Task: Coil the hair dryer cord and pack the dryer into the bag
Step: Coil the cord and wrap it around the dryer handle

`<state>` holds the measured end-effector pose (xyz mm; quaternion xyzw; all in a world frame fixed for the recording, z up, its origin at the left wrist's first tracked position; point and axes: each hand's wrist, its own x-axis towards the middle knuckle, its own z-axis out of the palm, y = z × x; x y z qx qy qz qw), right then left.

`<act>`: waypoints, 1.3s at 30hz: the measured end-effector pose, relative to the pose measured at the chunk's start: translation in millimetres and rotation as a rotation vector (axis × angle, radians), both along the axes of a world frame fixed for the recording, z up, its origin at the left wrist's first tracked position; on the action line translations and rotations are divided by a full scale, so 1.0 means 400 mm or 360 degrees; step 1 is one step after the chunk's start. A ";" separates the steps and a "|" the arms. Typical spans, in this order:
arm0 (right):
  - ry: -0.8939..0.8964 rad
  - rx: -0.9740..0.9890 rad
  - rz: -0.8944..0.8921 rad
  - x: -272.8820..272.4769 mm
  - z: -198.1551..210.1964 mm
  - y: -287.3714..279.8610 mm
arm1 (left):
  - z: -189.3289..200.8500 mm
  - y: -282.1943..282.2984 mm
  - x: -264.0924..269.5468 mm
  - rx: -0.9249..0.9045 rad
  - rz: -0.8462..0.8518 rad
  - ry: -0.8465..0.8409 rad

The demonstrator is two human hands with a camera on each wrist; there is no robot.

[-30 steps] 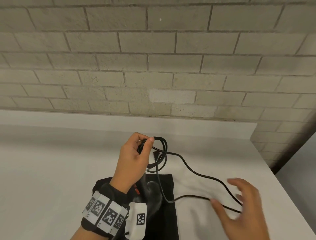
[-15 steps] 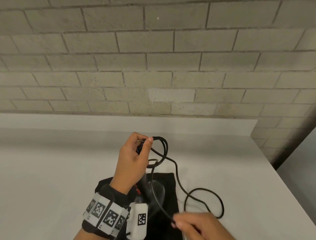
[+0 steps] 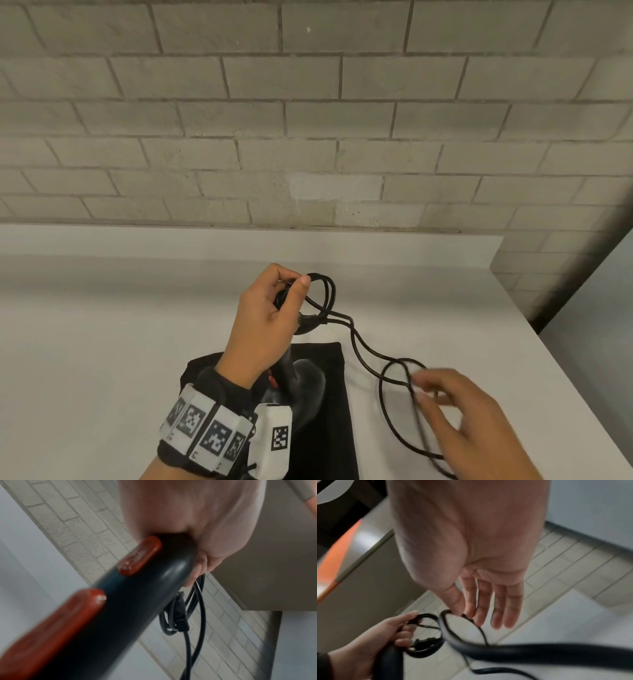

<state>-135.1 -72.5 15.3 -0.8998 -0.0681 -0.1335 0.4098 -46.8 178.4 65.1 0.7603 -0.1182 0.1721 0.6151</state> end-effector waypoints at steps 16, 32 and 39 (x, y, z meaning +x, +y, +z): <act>0.0195 -0.0195 0.0154 0.104 -0.088 0.148 | 0.002 -0.008 -0.011 0.0059 -0.0020 -0.0002; 0.0344 0.0082 0.0317 0.069 0.034 0.108 | 0.009 -0.021 -0.029 -0.0002 -0.0273 0.0020; -0.0127 0.0119 0.0581 0.081 0.135 0.104 | 0.009 -0.002 -0.033 -0.0066 -0.0257 0.0042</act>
